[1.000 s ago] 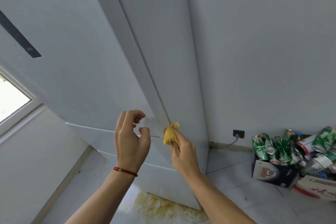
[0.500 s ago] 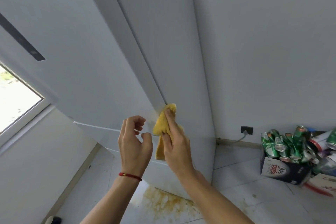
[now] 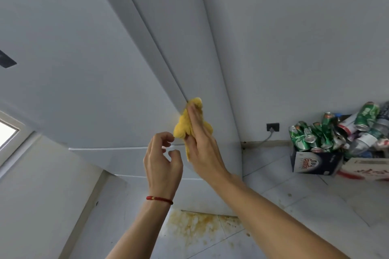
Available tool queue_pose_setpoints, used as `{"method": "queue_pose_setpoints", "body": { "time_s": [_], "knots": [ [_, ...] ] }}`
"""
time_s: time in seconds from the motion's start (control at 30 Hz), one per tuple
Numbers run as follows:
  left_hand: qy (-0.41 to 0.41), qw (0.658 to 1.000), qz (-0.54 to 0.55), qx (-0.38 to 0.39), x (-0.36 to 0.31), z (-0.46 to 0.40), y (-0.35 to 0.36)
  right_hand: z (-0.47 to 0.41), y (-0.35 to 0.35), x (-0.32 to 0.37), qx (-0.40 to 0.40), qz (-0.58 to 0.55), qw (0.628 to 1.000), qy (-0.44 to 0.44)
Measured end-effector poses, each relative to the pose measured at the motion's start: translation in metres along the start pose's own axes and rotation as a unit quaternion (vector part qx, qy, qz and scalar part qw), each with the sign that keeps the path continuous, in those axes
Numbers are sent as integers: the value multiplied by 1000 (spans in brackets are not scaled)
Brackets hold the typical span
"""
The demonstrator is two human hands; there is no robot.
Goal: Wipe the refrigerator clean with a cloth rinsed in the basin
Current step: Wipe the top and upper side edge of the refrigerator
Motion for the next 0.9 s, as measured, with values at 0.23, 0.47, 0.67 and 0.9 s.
{"method": "queue_pose_setpoints", "body": {
  "time_s": [0.23,0.47,0.67,0.9],
  "knots": [
    [-112,993,-22,-1,54,41,-3,20,23,-91,2,51,997,62],
    [-84,989,-117,28,34,65,20,29,25,-135,57,87,994,41],
    [107,984,-133,-56,11,53,56,6,10,-84,52,86,976,-195],
    [211,942,-159,-207,33,68,91,20,37,-158,-34,96,951,-292]
  ]
}}
Point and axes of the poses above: each hand's wrist, its own z-axis away from the middle knuckle, its own y-axis out of the palm, x = y × z, the point moved 8 cm from there along -z, towards the middle knuckle, and after that the axes turned 7 degrees about y, right-handed, at the moved point
